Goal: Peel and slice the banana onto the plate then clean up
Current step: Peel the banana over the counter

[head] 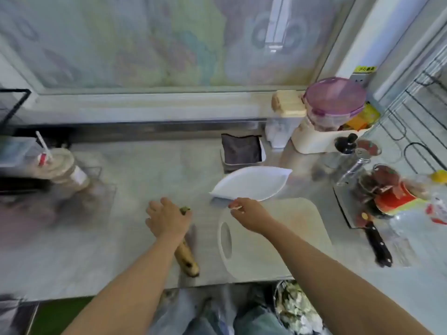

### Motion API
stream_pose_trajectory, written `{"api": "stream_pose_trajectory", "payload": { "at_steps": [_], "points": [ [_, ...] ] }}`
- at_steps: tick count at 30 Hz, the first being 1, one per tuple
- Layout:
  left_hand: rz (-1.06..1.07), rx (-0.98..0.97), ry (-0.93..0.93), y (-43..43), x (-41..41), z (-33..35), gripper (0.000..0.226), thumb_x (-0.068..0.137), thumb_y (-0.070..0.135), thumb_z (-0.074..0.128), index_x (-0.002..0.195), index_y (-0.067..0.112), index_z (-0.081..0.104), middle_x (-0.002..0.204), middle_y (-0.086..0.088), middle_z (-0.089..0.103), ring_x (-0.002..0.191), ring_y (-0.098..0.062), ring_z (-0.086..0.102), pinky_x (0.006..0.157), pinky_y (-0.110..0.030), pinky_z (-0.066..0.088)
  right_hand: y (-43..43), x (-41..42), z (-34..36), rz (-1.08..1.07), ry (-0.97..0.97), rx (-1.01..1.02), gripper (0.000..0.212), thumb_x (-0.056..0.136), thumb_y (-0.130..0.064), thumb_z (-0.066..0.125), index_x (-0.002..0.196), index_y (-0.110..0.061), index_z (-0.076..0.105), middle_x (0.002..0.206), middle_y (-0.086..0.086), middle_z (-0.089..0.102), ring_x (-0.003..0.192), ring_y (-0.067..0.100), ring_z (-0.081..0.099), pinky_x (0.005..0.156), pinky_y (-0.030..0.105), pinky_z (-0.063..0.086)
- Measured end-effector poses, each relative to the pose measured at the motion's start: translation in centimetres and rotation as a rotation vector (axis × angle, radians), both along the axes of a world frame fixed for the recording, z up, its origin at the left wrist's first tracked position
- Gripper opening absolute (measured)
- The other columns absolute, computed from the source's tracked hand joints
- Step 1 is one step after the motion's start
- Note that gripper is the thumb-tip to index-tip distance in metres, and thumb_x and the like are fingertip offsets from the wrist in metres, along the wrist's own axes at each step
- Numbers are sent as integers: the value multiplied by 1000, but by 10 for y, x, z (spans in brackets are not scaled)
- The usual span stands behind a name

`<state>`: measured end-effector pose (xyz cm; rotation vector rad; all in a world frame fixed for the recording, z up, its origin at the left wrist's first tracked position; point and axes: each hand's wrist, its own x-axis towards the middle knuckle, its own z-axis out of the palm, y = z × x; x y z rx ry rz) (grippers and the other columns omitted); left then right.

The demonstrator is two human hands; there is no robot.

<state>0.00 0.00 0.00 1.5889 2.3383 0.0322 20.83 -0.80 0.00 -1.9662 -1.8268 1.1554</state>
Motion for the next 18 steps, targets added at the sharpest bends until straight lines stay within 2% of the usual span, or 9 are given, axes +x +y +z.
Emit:
{"api": "stream_pose_trajectory", "payload": {
  "at_steps": [2, 4, 8, 11, 15, 18],
  "points": [
    [160, -102, -47, -12, -6, -7, 81, 74, 63, 64, 125, 5, 40, 129, -16, 39, 119, -35, 41, 92, -43, 41, -4, -6, -12, 69, -84, -63, 33, 92, -24, 51, 123, -15, 59, 132, 8, 55, 120, 28, 52, 103, 36, 39],
    [215, -169, -116, -23, -9, -23, 87, 72, 62, 68, 128, 4, 35, 130, -16, 39, 120, -34, 43, 92, -43, 42, -8, -9, -19, 137, -156, -125, 36, 95, -25, 48, 129, -14, 55, 137, 11, 49, 125, 28, 46, 105, 33, 34],
    [215, -187, -196, -27, -5, -36, 68, 82, 40, 70, 126, 1, 35, 127, -18, 46, 111, -36, 53, 82, -40, 47, -3, -11, -23, 186, -188, -178, 36, 95, -25, 48, 128, -13, 55, 131, 15, 49, 121, 31, 49, 100, 32, 35],
    [158, -155, -242, -26, -11, -39, 55, 86, 34, 65, 121, 1, 39, 119, -18, 51, 102, -36, 58, 74, -37, 45, 5, -9, -20, 204, -170, -197, 33, 95, -25, 48, 125, -13, 57, 130, 13, 53, 119, 29, 51, 98, 31, 37],
    [5, -75, -464, -22, -18, -31, 33, 86, 32, 62, 108, 14, 45, 99, -6, 60, 85, -24, 57, 69, -34, 44, 18, -21, -9, 143, 28, -172, 44, 92, -36, 54, 130, -14, 50, 124, 8, 58, 113, 25, 56, 99, 34, 41],
    [-70, -111, -681, -22, -14, -18, 24, 86, 28, 59, 108, 23, 51, 92, 0, 63, 85, -21, 61, 77, -38, 51, 25, -41, 9, 102, 193, -139, 49, 86, -51, 60, 119, -17, 48, 103, 7, 64, 90, 24, 65, 82, 35, 51]
  ]
}}
